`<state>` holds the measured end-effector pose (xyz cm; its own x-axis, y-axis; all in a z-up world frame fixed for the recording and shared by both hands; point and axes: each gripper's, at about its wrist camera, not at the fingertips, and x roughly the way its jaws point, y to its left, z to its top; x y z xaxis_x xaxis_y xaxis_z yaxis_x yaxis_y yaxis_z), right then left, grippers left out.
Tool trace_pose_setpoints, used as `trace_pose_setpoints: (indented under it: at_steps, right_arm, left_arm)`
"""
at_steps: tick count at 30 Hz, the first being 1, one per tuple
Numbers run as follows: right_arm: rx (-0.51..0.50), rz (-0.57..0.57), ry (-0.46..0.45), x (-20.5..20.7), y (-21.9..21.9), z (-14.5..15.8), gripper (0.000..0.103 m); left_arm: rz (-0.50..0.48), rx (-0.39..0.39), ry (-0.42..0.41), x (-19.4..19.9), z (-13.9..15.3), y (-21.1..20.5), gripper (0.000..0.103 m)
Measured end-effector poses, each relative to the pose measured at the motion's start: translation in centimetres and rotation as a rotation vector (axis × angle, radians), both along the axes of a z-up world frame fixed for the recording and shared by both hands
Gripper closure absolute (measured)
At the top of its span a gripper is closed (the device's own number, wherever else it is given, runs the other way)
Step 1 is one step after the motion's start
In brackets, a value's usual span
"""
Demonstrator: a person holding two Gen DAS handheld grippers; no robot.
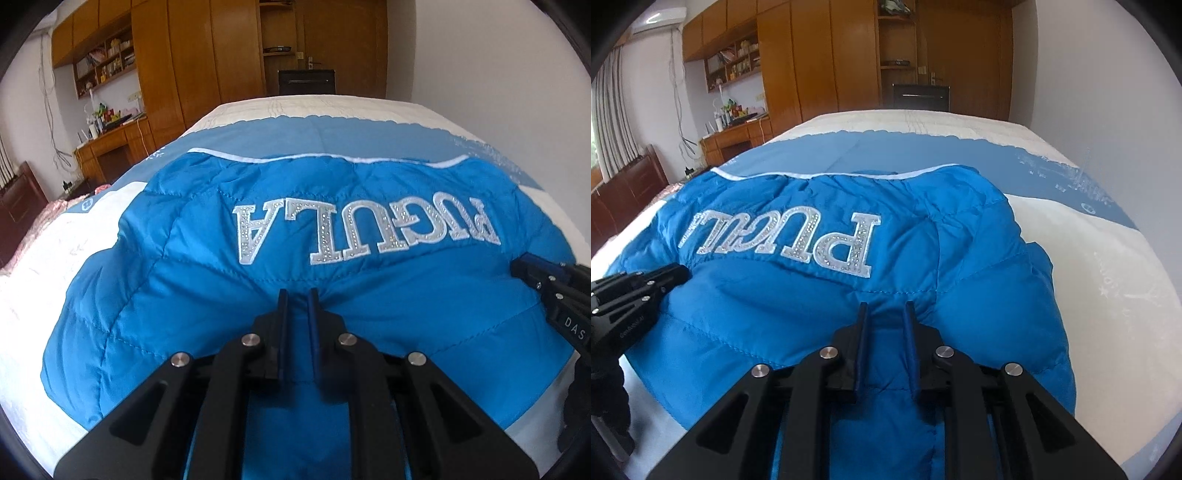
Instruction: Fold large clothes
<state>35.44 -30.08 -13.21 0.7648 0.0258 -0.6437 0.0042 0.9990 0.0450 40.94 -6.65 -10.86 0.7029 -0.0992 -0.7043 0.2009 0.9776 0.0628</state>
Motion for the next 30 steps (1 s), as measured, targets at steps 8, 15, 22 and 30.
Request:
trace_pose_setpoints:
  at_steps: [8, 15, 22, 30]
  right_arm:
    - [0.022, 0.011, 0.002, 0.1, -0.1, -0.9, 0.086]
    - [0.009, 0.019, -0.012, -0.1, -0.3, -0.3, 0.086]
    - [0.052, 0.047, -0.028, -1.3, 0.2, 1.4, 0.086]
    - [-0.007, 0.051, -0.001, -0.8, 1.2, -0.3, 0.086]
  left_arm:
    - [0.003, 0.01, 0.003, -0.1, -0.8, -0.1, 0.094]
    - [0.014, 0.017, -0.012, -0.6, -0.4, -0.3, 0.095]
    - [-0.019, 0.014, -0.04, -1.9, 0.6, -1.3, 0.094]
    - [-0.028, 0.03, -0.026, -1.6, -0.2, -1.7, 0.094]
